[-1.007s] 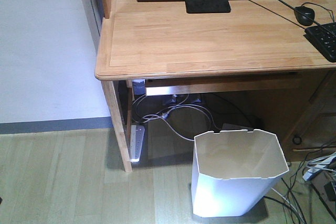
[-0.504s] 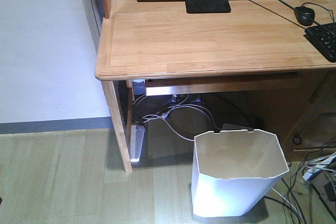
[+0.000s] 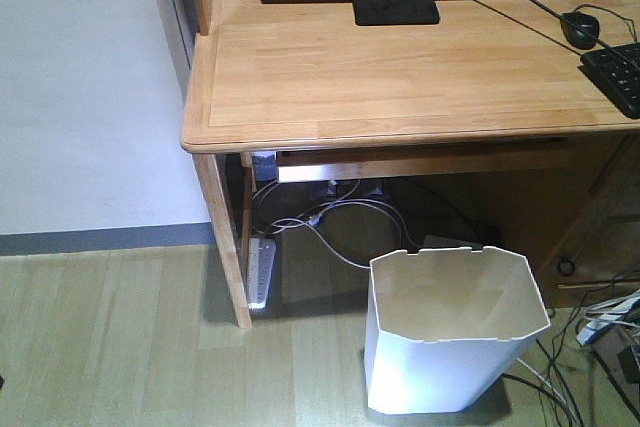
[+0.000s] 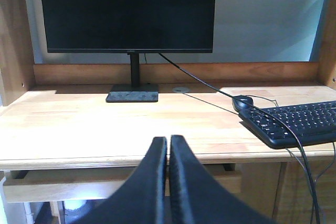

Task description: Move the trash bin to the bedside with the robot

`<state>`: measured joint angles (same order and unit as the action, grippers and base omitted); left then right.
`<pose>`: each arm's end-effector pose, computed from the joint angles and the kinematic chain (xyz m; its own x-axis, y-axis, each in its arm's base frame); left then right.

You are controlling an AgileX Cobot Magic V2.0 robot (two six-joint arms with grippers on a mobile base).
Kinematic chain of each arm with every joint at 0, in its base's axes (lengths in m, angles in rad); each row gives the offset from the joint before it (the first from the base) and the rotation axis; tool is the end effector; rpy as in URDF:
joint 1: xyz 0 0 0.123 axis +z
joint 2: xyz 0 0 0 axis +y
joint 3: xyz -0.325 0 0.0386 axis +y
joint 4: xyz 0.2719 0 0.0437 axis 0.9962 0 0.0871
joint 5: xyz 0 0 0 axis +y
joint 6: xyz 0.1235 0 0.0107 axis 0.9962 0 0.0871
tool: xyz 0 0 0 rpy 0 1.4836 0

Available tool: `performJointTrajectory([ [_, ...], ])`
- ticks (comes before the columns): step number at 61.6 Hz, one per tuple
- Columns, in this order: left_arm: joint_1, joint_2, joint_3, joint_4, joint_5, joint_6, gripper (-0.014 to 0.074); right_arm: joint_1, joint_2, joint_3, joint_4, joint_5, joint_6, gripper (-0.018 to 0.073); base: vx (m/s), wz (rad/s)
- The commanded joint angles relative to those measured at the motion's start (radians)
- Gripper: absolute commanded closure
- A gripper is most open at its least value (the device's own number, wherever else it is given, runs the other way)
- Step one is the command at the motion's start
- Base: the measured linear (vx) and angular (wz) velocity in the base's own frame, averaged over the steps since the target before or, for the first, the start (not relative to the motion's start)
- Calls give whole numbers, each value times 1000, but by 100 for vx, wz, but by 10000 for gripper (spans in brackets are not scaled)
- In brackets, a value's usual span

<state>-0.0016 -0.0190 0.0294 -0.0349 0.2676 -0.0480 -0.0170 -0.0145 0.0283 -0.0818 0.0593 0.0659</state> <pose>0.0684 -0.0013 0.1727 -0.1897 -0.0813 -0.9785 -0.0048 0.9966 -0.0818 0.0709 -0.0018 0.1985 0.0139 -0.0160 -0.9998 0.0221 0.9996 -0.0157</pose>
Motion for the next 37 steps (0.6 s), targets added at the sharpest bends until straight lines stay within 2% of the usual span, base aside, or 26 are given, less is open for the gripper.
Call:
performJointTrajectory([
  [1, -6, -10, 28, -9, -74, -8, 602, -5, -9, 17, 0, -92, -11, 570, 0, 0],
  [9, -6, -10, 28, -9, -74, -8, 602, -5, -8, 15, -5, -155, -28, 570, 0, 0],
  [19, -6, -10, 28, -9, -74, -8, 602, -5, 45, -22, -2, -127, -26, 570, 0, 0],
  [37, -6, -10, 28, -9, -74, -8, 602, -5, 381, -228, -2, -45, -9, 570, 0, 0],
])
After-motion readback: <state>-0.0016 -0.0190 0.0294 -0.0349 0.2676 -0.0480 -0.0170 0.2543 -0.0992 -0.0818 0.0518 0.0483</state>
